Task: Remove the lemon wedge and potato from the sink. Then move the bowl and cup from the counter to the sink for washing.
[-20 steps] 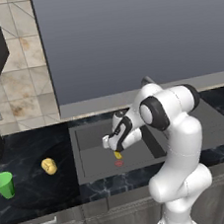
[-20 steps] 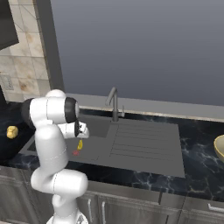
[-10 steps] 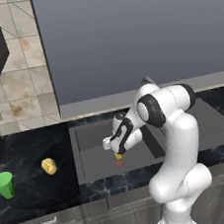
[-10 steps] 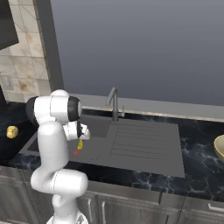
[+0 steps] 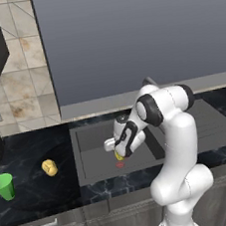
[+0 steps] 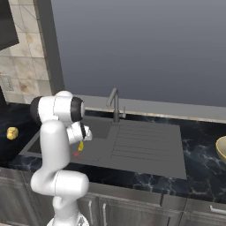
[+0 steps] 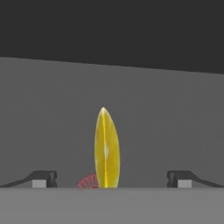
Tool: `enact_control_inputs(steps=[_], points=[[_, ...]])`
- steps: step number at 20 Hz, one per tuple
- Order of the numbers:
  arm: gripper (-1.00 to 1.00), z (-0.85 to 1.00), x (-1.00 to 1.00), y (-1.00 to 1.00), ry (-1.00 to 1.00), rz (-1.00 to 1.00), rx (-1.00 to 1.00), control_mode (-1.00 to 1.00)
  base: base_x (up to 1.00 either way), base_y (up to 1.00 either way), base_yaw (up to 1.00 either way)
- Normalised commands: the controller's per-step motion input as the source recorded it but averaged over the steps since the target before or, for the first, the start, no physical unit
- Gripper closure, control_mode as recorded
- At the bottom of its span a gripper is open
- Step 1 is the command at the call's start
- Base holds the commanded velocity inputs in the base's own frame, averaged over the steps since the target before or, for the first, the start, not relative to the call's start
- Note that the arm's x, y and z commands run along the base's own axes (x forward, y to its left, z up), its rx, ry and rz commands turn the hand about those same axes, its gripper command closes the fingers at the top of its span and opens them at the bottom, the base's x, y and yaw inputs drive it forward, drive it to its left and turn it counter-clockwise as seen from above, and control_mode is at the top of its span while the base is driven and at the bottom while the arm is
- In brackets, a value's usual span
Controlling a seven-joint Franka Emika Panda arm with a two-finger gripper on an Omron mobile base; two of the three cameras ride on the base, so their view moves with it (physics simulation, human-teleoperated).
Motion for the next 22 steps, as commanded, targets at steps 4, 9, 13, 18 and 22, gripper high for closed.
enact_control_inputs(steps=[4,9,13,18,22], points=[[-1.0,-0.17,0.08,0.03,-0.02,0.0,0.0,-1.0,0.0,0.0,0.0],[-1.0,-0.17,0.05,0.04,0.0,0.0,0.0,-1.0,0.0,0.0,0.0],[-1.0,-0.13,0.06,0.01,0.0,0.0,0.0,-1.0,0.0,0.0,0.0],[-1.0,-0.11,0.07,0.0,0.0,0.0,0.0,-1.0,0.0,0.0,0.0],[-1.0,-0.13,0.08,0.0,0.0,0.0,0.0,-1.0,0.0,0.0,0.0]])
